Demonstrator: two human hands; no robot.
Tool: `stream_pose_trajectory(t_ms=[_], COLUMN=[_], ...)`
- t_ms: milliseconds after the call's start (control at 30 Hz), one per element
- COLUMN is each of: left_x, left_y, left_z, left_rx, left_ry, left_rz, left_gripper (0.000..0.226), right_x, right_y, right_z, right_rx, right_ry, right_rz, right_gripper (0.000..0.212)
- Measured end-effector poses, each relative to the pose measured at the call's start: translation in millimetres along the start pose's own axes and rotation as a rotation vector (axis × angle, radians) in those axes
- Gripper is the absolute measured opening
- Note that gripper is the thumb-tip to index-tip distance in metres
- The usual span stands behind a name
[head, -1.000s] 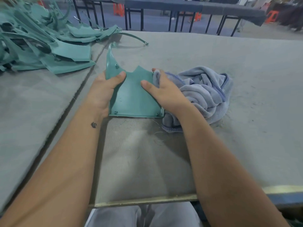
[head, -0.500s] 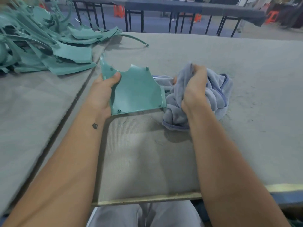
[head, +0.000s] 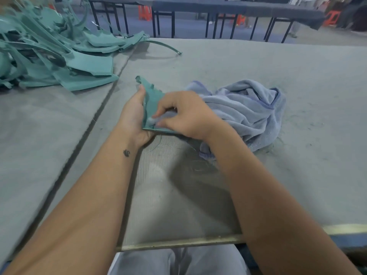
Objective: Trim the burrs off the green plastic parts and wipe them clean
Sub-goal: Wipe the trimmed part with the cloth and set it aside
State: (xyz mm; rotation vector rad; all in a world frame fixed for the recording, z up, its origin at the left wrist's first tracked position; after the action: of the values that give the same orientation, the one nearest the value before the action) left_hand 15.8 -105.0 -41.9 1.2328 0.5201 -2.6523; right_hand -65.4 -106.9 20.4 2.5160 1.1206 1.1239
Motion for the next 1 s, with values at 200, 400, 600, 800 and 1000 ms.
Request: stream_pose_trajectory(t_ms=[200,400,600,800,1000], left_x=[2,-12,-39,-19,-7], left_y=[-2,6,5,1,-3], left_z=[-4,-16,-42,-24,8], left_rx=[-0.01,-0.128,-0.296,-0.231,-0.071], left_ry=[0.099,0.296,0.073,-0.118,-0.223], left_rz=[0.015,0.172,0.289,0.192,0.187], left_gripper=[0.034,0.014,0.009,0.015,0.03], right_x=[-10,-67,-97,-75,-48], right_y=[8,-2,-23,-21,-13], right_z=[-6,-48,-76,-35,-26], right_rx=[-0.099,-0.373,-0.599,-0.356,-0.27], right_ry=[-0.122,-0.237,0.185,0.483,0.887], right_rz=[0.041,0.311,0.506,0.501,0.368], right_gripper=[0.01,0.012,0.013,0.048,0.072])
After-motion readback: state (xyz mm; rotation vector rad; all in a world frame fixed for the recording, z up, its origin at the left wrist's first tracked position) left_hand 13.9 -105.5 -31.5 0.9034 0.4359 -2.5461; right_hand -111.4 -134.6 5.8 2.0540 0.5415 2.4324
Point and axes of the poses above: each hand's wrist, its own y-axis towards the middle knuckle, its own z-axis out of the palm, x = y × z, the point moved 9 cm from there along y, towards the middle knuckle, and after that the axes turned 8 degrees about -x, right-handed, at the moved point
